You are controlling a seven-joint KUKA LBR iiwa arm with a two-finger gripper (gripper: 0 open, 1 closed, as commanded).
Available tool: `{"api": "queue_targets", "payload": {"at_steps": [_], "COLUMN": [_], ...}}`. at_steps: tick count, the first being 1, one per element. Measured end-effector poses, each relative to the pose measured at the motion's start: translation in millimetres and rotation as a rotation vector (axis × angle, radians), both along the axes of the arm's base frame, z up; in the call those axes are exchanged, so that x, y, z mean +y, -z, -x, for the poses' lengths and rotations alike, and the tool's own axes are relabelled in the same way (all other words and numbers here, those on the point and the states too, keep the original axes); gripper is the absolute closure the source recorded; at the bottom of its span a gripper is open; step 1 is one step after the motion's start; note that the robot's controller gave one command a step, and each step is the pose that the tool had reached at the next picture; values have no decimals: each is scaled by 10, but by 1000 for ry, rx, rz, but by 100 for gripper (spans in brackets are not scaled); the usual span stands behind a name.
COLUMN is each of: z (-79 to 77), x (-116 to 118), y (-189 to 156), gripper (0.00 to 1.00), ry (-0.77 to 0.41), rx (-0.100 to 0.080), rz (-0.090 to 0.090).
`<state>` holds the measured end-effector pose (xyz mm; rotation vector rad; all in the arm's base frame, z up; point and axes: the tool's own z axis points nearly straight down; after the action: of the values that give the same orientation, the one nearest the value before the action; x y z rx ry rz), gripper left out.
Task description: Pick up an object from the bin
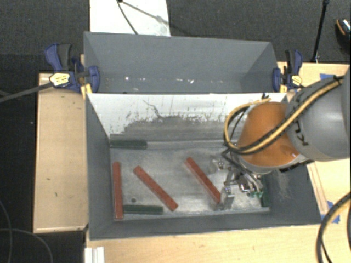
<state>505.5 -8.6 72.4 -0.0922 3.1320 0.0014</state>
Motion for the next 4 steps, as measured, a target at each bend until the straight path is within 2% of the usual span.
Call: {"api": "queue_targets", "payload": {"at_steps": [1, 2, 3, 4], "z": [104, 100, -175, -151], "x": [-91, -89, -82, -81], "y": [24, 21, -1035, -993], "gripper": [0, 100, 100, 0], "ry": [22, 21, 31, 31], "rx": [9, 8, -4, 6], "rz": [0, 0, 1, 1]}}
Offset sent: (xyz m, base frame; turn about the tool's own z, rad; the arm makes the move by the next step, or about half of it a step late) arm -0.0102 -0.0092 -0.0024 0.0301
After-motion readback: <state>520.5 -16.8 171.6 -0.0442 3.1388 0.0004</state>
